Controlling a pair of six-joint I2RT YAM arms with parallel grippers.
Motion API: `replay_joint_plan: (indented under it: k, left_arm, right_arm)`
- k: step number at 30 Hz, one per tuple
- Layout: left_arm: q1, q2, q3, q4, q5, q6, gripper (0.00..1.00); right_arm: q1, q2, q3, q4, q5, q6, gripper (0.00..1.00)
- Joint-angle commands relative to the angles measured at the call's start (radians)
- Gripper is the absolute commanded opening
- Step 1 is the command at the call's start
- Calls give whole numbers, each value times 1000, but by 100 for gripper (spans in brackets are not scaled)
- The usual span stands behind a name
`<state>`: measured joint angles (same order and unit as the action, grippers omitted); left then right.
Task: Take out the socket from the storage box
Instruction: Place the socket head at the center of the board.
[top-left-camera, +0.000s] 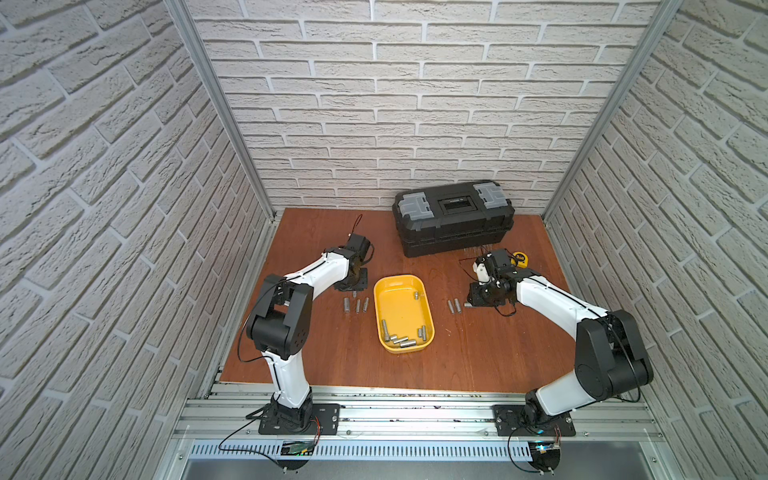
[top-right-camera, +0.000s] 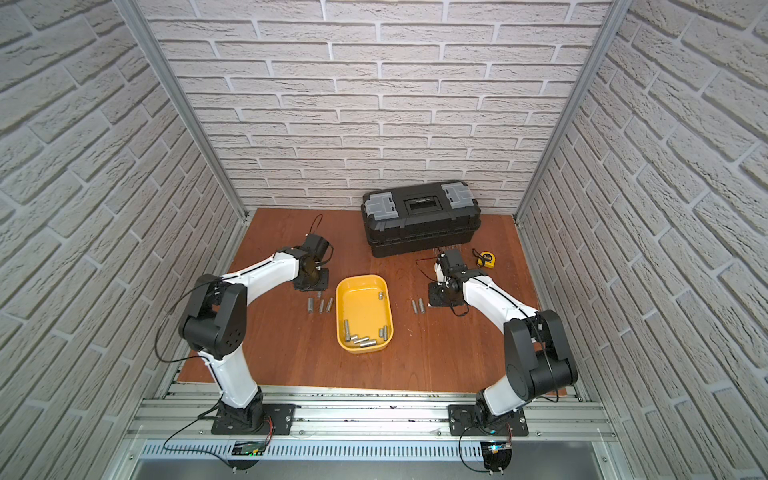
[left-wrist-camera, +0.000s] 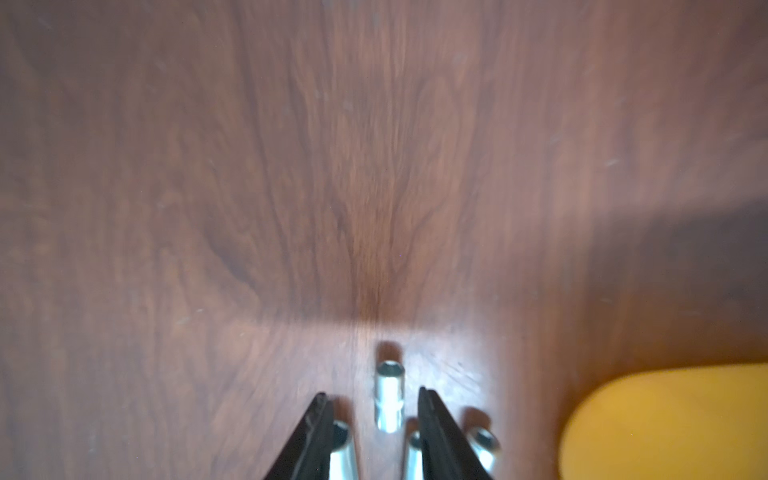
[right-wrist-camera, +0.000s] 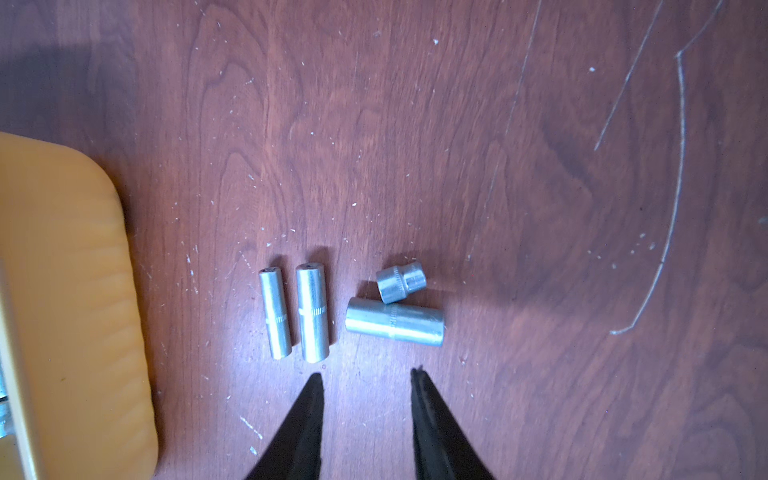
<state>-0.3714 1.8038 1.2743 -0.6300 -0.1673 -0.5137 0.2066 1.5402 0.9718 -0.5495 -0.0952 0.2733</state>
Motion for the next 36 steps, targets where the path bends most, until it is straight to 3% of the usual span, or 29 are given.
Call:
replay_joint_plan:
  k: [1, 16, 25, 36]
  left_arm:
    - [2, -64, 28, -13, -7, 7, 41]
    - [-64, -117, 34, -25, -18, 21, 45]
    - [-230, -58, 161, -54, -30, 24, 46]
    - [-363, 107, 319, -67, 25, 37, 46]
  right_arm:
    - [1, -29, 2, 15, -7, 3, 37]
    - [1, -26, 7, 11, -11, -3, 37]
    - [2, -15, 5, 13, -17, -3, 37]
    - [2, -24, -16, 26, -17, 6, 37]
